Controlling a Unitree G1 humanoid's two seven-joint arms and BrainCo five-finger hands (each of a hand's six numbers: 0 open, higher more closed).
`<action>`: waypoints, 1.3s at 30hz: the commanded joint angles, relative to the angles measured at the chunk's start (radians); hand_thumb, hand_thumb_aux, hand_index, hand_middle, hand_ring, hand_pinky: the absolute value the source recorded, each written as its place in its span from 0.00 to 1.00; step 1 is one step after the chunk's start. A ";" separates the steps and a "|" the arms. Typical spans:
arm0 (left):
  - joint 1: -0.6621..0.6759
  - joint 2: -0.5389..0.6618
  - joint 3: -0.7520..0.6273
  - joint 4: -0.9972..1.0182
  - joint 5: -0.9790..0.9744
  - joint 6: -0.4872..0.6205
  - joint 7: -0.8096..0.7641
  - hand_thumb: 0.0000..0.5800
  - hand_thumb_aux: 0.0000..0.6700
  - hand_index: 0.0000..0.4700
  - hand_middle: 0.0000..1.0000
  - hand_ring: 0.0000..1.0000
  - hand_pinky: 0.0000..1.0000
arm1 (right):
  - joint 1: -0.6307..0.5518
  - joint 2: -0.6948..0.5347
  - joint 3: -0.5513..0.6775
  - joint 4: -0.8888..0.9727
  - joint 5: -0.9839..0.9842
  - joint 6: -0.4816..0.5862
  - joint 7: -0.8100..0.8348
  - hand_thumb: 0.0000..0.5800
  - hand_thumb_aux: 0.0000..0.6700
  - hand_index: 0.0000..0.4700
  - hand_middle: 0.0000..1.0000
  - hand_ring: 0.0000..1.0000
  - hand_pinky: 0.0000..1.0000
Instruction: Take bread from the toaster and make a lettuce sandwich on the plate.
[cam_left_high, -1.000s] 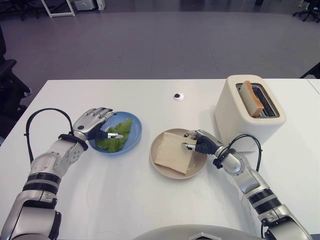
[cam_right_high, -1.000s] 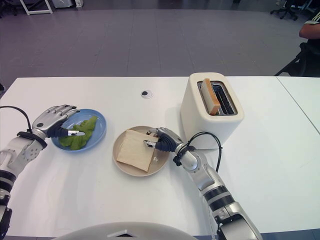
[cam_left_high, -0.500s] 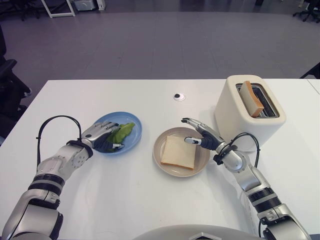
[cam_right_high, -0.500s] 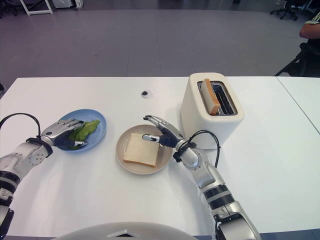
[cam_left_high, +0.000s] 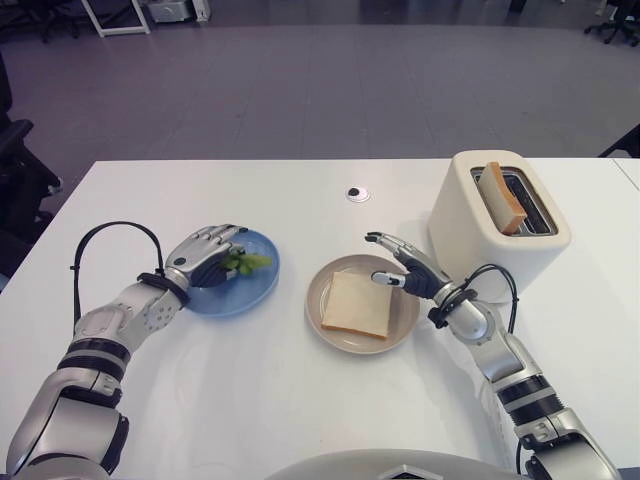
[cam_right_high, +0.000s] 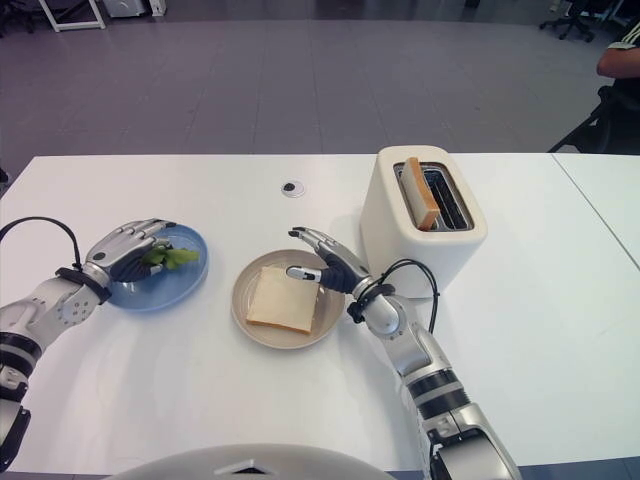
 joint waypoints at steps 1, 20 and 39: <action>-0.008 0.003 0.009 -0.023 -0.024 -0.045 0.024 1.00 1.00 1.00 0.00 0.00 0.00 | 0.007 0.001 -0.015 -0.024 0.013 0.002 0.004 0.00 0.00 0.00 0.00 0.00 0.00; 0.027 -0.284 -0.066 -0.297 -0.166 -0.231 -0.121 1.00 1.00 1.00 0.00 0.00 0.00 | 0.044 0.033 -0.251 -0.464 0.270 0.094 0.029 0.00 0.00 0.00 0.00 0.00 0.00; 0.029 -0.360 -0.193 -0.206 -0.036 -0.189 -0.192 1.00 1.00 1.00 0.00 0.00 0.00 | 0.051 -0.284 -0.450 -0.182 -0.088 0.129 -0.106 0.00 0.00 0.00 0.00 0.00 0.00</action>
